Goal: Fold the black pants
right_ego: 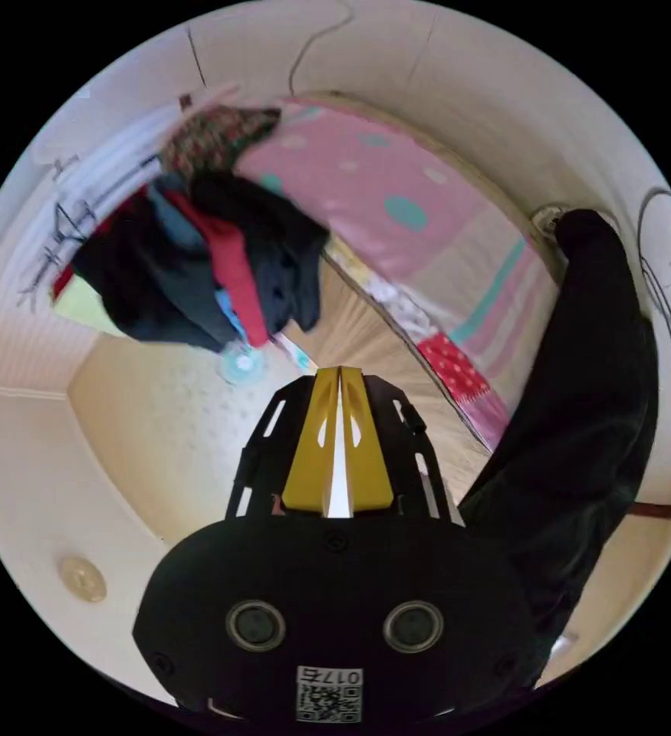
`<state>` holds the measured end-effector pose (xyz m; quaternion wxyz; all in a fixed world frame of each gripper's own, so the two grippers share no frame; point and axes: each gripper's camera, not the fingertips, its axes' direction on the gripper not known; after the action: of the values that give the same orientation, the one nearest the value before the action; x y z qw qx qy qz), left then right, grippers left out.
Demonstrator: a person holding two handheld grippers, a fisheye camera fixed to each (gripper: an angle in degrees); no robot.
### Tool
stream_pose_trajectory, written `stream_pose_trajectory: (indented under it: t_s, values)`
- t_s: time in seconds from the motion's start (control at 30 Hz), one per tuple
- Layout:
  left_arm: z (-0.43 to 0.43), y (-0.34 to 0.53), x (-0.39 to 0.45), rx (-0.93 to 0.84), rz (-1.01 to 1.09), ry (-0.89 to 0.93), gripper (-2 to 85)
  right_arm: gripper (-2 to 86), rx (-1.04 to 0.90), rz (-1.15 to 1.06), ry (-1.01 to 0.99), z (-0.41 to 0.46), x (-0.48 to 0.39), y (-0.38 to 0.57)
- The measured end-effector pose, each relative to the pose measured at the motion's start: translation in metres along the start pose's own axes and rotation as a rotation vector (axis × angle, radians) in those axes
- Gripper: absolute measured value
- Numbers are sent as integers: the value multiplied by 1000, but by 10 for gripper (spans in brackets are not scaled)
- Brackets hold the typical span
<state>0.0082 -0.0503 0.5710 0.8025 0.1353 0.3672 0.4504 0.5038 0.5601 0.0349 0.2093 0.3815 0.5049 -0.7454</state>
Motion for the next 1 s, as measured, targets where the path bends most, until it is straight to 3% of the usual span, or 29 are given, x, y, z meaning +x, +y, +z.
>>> stream_pose_trajectory:
  t_s: [0.1,0.17,0.23,0.37,0.47,0.57,0.67,0.73,0.8,1.0]
  values:
    - [-36,-27,-62,36,-63,-229,128,4,-275,-114,64,83,-11,9]
    - [-37,-40,-100,-6,-92,-332,138,5,-487,-207,61,137,-24,29]
    - [-13,-50,-142,-143,-107,-373,147,5,-578,-276,98,157,-34,48]
    - [31,-46,-168,-305,-100,-411,141,5,-669,-386,228,153,-41,69]
    - [48,-41,-167,-348,-87,-487,84,5,-609,-391,233,110,-35,63]
    - [24,-47,-176,-327,-137,-363,50,5,-522,-394,151,56,-27,51]
    - [-46,-46,-185,-91,-96,9,41,5,-483,-416,149,17,-17,44]
    - [-108,-53,-187,101,-17,401,37,4,-490,-436,162,6,-11,42]
    - [-146,-65,-170,200,100,576,32,5,-505,-455,173,4,-3,41]
    - [-215,-87,-16,294,558,851,15,10,-618,-468,82,39,21,47]
